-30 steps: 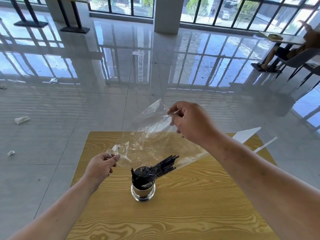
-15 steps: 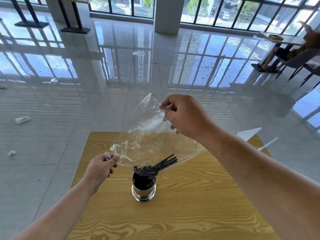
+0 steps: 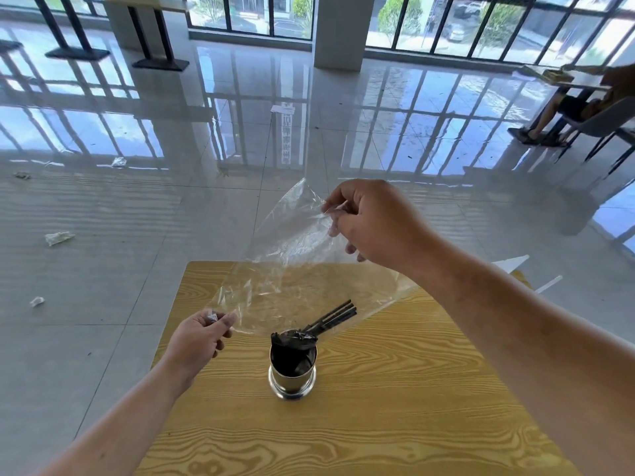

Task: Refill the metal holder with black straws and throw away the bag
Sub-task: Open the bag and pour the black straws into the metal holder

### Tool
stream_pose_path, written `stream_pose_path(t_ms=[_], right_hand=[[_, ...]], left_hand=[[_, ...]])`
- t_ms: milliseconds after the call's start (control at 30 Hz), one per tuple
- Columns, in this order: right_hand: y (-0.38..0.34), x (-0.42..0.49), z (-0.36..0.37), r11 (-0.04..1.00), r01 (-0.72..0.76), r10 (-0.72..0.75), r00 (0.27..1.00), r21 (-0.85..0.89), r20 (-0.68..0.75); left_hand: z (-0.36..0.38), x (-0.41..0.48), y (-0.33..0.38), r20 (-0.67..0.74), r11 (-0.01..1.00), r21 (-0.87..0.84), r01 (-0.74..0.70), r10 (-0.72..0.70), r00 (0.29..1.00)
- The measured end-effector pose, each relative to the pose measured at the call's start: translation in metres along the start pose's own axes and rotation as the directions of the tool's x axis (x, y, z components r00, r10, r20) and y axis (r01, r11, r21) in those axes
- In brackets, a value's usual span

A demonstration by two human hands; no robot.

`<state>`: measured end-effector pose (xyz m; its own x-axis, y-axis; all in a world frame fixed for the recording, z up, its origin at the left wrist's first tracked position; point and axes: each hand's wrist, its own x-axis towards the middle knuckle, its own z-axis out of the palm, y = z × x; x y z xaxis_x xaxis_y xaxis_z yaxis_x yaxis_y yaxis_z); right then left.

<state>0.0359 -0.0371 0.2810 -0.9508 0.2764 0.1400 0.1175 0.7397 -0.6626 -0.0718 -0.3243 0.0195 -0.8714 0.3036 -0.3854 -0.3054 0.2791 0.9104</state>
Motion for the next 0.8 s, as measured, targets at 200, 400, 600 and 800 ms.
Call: stream_pose_path(t_ms=[200, 400, 600, 800], right_hand=[[-0.01, -0.001, 0.0, 0.999, 0.031, -0.031, 0.999, -0.015, 0.026], [-0.018, -0.005, 0.001, 0.999, 0.038, -0.037, 0.999, -0.016, 0.036], [-0.025, -0.007, 0.027, 0.998, 0.011, -0.006, 0.997, -0.059, 0.079], [-0.034, -0.009, 0.027, 0.998, 0.025, -0.021, 0.998, -0.056, 0.065]], left_hand=[[-0.003, -0.006, -0.005, 0.007, 1.0, -0.01, -0.012, 0.012, 1.0], [-0.009, -0.013, -0.009, 0.007, 0.999, -0.032, -0.015, 0.015, 1.0], [-0.011, -0.021, -0.018, -0.017, 0.999, -0.032, 0.006, -0.007, 1.0], [-0.014, -0.02, -0.02, -0.032, 1.0, -0.018, 0.012, -0.013, 0.999]])
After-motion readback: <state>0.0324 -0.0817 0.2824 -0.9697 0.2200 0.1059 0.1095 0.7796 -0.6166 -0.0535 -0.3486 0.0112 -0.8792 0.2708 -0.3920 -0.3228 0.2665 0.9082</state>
